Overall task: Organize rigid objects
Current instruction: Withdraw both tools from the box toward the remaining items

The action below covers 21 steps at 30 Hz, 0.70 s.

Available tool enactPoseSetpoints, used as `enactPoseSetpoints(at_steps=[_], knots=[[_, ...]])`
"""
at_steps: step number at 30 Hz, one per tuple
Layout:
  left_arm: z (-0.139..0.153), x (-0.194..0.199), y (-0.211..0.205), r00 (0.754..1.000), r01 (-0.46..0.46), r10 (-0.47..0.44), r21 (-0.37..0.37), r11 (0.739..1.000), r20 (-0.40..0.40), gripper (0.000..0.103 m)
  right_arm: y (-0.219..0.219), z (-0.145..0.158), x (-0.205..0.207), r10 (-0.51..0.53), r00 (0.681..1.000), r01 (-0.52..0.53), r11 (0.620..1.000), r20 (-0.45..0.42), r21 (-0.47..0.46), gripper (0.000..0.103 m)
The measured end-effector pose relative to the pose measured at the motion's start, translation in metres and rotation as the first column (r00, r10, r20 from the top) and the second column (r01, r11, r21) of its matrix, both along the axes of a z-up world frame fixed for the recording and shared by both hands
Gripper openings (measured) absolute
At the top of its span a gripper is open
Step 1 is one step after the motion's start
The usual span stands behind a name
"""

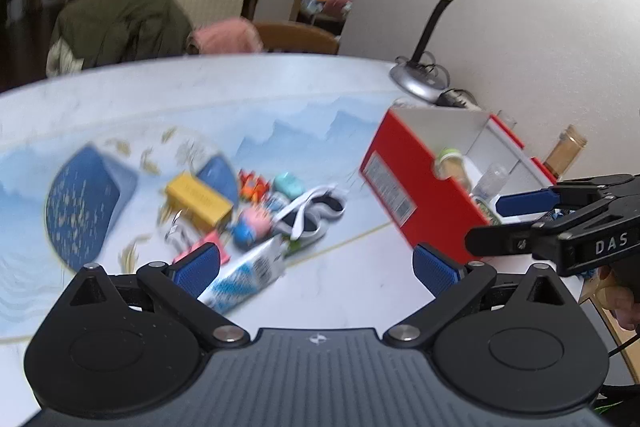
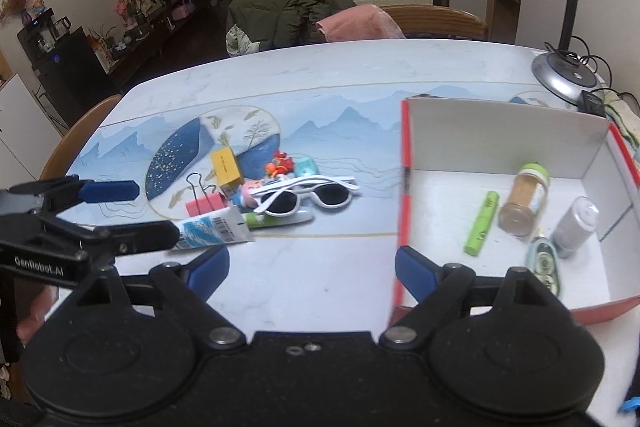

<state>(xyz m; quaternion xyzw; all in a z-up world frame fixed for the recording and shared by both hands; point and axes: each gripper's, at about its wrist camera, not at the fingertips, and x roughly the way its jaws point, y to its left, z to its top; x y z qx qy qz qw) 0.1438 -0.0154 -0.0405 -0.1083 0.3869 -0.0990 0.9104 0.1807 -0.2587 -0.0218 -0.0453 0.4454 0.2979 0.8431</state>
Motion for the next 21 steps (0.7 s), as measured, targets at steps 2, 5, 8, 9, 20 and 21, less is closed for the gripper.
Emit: enactPoseSetpoints(at_steps=[2, 5, 8, 9, 20, 21], knots=[[-0.008, -0.001, 0.006, 1.0, -0.004, 0.004, 0.004, 1.0, -0.005, 0.103, 0.009, -0.004, 0.001, -0.004, 1.0, 0.004, 1.0, -0.004, -0.007, 0.09], [-0.02, -0.003, 0.014, 1.0, -0.002, 0.002, 0.024, 1.0, -0.016, 0.103, 0.02, -0.009, 0.004, -0.017, 1.0, 0.017, 1.0, -0.009, -0.016, 0.09], [-0.032, -0.005, 0.023, 1.0, -0.015, 0.016, 0.061, 0.998, -0.018, 0.103, 0.033, -0.014, 0.011, -0.029, 0.999, 0.029, 0.999, -0.015, -0.021, 0.09], [-0.035, -0.006, 0.026, 0.999, -0.035, 0.035, 0.066, 0.997, -0.004, 0.103, 0.037, -0.015, 0.013, -0.033, 0.999, 0.033, 0.999, -0.015, -0.025, 0.09], [-0.065, 0.002, 0.05, 0.999, -0.037, 0.038, 0.02, 0.999, -0.016, 0.103, 0.085, -0.039, 0.052, -0.108, 0.994, 0.105, 0.99, -0.025, -0.098, 0.09], [-0.068, 0.004, 0.051, 0.999, -0.035, 0.036, 0.028, 0.999, -0.018, 0.103, 0.089, -0.042, 0.057, -0.123, 0.992, 0.12, 0.986, -0.023, -0.114, 0.09]])
